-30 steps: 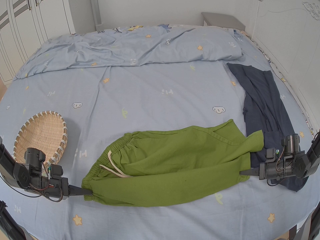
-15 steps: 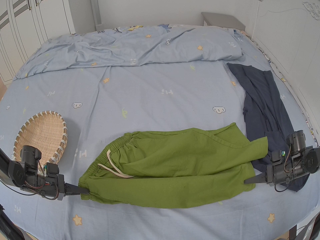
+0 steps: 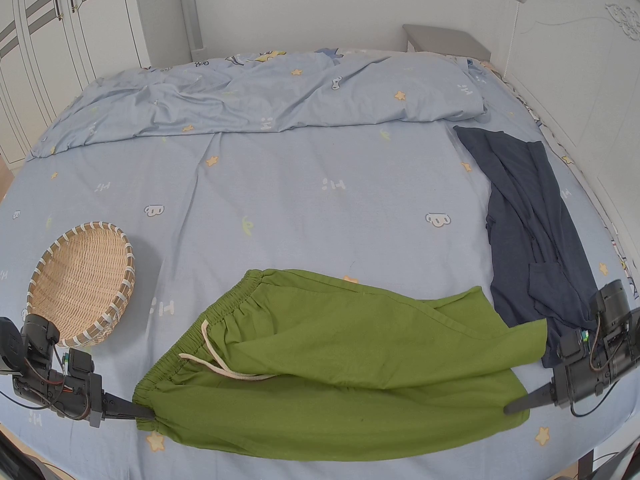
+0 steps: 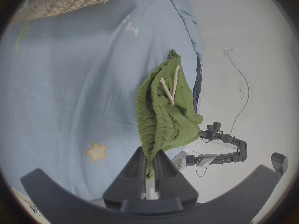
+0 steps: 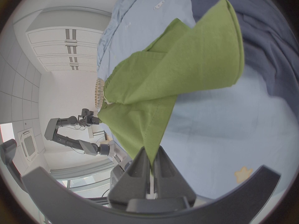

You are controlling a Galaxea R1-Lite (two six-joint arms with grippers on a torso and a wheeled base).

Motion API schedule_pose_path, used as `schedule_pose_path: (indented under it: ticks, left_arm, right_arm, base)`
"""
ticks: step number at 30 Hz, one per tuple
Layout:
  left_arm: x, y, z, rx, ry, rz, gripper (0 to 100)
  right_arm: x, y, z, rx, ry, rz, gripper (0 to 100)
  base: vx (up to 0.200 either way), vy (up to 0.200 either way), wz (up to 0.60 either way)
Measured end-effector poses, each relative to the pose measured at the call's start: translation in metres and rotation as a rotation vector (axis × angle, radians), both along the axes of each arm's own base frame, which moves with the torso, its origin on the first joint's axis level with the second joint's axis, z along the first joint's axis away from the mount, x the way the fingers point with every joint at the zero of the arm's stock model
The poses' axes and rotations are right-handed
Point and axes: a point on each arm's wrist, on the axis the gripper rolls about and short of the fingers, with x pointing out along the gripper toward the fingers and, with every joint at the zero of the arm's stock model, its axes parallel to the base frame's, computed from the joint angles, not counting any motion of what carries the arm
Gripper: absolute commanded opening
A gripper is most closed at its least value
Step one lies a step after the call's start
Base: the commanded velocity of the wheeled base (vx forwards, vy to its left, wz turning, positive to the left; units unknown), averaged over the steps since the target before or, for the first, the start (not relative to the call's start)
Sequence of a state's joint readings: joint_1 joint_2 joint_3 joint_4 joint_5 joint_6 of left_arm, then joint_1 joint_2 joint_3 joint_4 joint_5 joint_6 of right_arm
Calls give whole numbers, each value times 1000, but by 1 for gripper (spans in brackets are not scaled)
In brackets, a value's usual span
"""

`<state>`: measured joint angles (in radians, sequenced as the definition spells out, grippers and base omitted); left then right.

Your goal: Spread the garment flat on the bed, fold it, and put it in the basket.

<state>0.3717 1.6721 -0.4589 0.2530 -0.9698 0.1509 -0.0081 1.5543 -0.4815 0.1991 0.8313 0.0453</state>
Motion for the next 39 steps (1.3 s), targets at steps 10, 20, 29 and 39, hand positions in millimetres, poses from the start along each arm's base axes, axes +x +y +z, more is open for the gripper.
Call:
schedule_pose_path:
  ticks: [10, 20, 29, 39]
  left_arm:
    - [-25, -3, -13, 48, 37, 14, 0]
    - [-43, -13, -25, 99, 84, -13, 0]
    - [-45, -15, -27, 96, 94, -25, 100]
    - [-43, -15, -25, 99, 87, -30, 100]
  right_arm:
    - [-41, 4, -29, -10, 12, 34, 0]
    - [-52, 5, -49, -95, 51, 36, 0]
    - [-49, 6, -54, -96, 71, 39, 100]
    - [-49, 8, -58, -96, 85, 53, 100]
  base:
    - [0, 0, 0]
    - [0, 0, 0]
    - [0, 0, 0]
    - [0, 0, 0]
